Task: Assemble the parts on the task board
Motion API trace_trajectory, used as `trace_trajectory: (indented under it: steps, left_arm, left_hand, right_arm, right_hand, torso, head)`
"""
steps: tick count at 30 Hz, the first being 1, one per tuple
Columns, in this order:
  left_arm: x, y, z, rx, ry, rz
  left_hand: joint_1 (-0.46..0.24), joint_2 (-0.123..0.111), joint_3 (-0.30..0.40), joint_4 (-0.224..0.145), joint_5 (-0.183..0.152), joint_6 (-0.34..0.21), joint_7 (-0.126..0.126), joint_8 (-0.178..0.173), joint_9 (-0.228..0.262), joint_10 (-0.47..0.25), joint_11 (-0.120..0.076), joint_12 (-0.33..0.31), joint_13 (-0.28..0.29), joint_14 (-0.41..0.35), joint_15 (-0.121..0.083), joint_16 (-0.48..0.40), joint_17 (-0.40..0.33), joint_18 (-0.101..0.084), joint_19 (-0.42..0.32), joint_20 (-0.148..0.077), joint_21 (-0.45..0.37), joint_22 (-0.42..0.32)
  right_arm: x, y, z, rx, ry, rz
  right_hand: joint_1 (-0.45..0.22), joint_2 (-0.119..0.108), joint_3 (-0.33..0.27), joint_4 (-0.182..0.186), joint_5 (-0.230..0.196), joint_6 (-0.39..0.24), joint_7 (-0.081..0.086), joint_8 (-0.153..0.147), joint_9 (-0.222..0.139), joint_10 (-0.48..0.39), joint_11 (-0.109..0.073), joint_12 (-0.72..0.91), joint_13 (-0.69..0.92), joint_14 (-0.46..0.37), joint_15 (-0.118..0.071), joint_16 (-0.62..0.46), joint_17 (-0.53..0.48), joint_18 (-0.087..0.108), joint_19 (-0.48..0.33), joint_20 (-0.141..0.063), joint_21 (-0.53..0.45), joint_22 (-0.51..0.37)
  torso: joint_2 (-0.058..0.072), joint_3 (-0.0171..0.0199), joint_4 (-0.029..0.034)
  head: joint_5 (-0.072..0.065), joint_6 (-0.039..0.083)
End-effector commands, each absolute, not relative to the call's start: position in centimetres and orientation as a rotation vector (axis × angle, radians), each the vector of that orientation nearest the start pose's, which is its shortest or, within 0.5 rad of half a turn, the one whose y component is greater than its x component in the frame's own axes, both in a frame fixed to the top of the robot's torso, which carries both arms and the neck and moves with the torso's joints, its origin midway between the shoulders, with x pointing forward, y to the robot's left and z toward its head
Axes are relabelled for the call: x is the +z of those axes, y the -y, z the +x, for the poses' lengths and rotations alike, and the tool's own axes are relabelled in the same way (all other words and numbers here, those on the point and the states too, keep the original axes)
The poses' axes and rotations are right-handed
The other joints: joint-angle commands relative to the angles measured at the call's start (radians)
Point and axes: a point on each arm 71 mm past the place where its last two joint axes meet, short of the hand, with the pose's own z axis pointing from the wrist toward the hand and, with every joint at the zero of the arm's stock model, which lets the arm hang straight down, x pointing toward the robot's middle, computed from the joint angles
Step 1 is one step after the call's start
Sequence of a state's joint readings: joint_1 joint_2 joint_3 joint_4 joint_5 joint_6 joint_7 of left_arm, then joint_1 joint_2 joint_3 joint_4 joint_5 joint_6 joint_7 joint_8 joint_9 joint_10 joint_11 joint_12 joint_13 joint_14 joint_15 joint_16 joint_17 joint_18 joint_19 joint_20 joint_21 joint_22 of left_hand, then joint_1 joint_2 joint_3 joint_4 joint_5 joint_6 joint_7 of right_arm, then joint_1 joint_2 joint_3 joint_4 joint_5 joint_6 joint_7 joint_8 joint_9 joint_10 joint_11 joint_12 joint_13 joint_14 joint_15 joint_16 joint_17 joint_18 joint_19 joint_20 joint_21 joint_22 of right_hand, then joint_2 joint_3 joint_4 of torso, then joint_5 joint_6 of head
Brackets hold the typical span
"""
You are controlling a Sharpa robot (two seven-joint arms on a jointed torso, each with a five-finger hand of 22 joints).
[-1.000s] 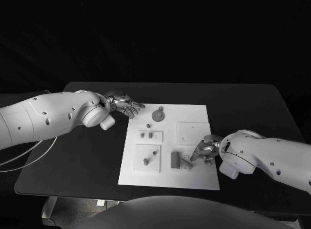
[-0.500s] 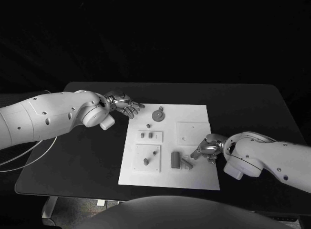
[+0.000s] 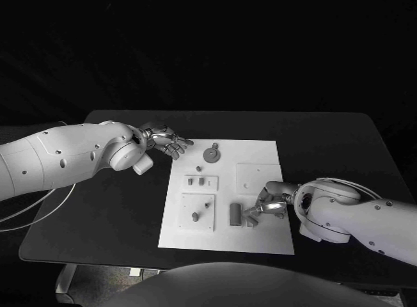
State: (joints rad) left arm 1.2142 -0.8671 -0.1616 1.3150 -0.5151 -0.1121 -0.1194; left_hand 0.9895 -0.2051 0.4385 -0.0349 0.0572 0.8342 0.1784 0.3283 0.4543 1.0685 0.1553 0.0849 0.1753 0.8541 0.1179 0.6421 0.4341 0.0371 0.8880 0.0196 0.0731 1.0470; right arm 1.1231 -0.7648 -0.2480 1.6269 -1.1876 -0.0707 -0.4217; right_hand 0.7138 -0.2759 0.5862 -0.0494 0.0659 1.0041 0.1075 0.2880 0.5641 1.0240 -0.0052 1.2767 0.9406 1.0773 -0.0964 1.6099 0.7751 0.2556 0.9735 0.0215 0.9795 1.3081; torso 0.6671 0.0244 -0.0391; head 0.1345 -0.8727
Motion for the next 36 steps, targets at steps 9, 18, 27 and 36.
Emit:
trace_trajectory:
  steps: [9,18,27,36]
  left_arm:
    - [-25.3,-28.4,49.6,-0.845,-2.074,-0.835]
    - [-25.3,-28.3,49.6,-0.845,-2.078,-0.833]
    - [-25.3,-28.2,49.6,-0.845,-2.081,-0.833]
    - [-25.4,-28.2,49.6,-0.843,-2.082,-0.833]
  left_hand:
    - [0.003,0.001,-0.001,0.004,-0.002,-0.001,0.002,-0.003,-0.001,0.0,0.006,-0.003,-0.001,0.0,-0.001,-0.007,0.001,0.019,-0.002,-0.002,-0.002,0.0]
    - [0.003,0.001,-0.002,0.005,-0.002,-0.001,0.002,-0.002,-0.001,0.0,0.006,-0.003,-0.001,0.0,-0.001,-0.007,0.002,0.019,-0.002,-0.002,-0.002,-0.001]
    - [0.003,0.001,-0.002,0.006,-0.002,-0.001,0.002,-0.002,-0.001,0.0,0.006,-0.003,-0.001,0.0,-0.001,-0.008,0.002,0.019,-0.002,-0.002,-0.002,-0.001]
    - [0.003,0.001,-0.002,0.007,-0.002,0.0,0.002,-0.002,-0.001,0.0,0.006,-0.003,-0.001,0.0,-0.001,-0.008,0.002,0.019,-0.002,-0.002,-0.002,-0.001]
  right_arm:
    - [-30.4,14.6,39.9,0.401,-2.231,-0.376]
    - [-30.7,14.0,39.5,0.387,-2.251,-0.444]
    - [-31.1,13.3,38.8,0.421,-2.294,-0.447]
    - [-31.2,12.8,38.6,0.457,-2.311,-0.43]
  right_hand:
    - [-0.004,-0.003,-0.009,0.017,0.007,0.023,-0.013,0.015,0.005,0.005,-0.009,0.007,0.001,0.003,-0.004,0.009,0.002,0.006,0.004,-0.012,0.001,0.006]
    - [0.047,0.058,-0.042,-0.015,0.018,0.078,-0.035,0.043,0.013,0.041,-0.033,0.015,0.005,0.023,-0.006,0.012,-0.002,0.006,0.015,-0.021,0.007,0.008]
    - [0.048,0.122,-0.092,-0.071,0.036,0.104,-0.046,0.049,0.006,0.061,-0.041,0.009,0.01,0.036,-0.009,0.012,-0.003,0.006,0.025,-0.024,0.006,0.006]
    - [0.043,0.173,-0.111,-0.116,0.062,0.117,-0.05,0.051,-0.002,0.075,-0.045,0.004,0.016,0.044,-0.01,0.01,-0.004,0.006,0.03,-0.026,0.003,0.006]
  torso:
    - [0.0,-0.0012,0.0007]
    - [0.0,-0.0009,0.0008]
    - [0.0,-0.0005,0.0007]
    - [0.0,-0.0004,-0.0001]
  head:
    - [0.0,0.0]
    - [-0.001,0.0]
    - [0.0,0.0]
    - [-0.001,0.0]
